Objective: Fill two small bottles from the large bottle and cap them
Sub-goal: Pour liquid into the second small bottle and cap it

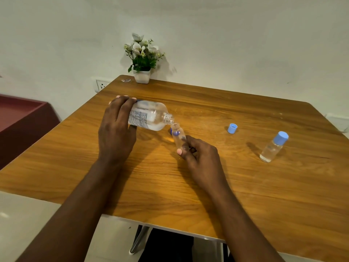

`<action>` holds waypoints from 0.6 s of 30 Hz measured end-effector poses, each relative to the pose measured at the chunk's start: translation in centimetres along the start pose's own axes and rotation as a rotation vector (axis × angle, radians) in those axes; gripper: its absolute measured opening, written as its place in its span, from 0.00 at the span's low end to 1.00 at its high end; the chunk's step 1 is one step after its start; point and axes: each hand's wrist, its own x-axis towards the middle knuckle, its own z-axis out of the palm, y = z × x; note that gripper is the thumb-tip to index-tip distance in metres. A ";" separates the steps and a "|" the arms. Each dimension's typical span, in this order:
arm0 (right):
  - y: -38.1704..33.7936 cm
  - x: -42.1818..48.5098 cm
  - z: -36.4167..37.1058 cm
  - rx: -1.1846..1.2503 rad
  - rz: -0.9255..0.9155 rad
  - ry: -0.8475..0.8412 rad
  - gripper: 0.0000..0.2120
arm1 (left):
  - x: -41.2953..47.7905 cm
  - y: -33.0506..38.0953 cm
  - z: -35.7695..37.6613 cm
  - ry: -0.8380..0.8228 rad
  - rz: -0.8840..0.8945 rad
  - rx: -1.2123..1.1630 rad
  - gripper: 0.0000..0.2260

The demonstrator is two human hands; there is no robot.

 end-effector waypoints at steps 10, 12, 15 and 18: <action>0.0 -0.1 0.1 -0.002 0.001 0.006 0.13 | 0.1 0.2 -0.2 0.007 -0.003 0.009 0.26; 0.0 -0.1 0.0 0.000 -0.001 0.008 0.13 | 0.1 0.3 -0.3 0.011 -0.001 0.006 0.26; -0.1 -0.1 0.0 0.002 0.002 0.013 0.14 | 0.1 0.4 -0.3 0.023 0.012 0.005 0.24; 0.0 -0.1 0.0 -0.002 -0.001 0.011 0.13 | 0.1 0.3 -0.4 0.031 0.018 0.003 0.24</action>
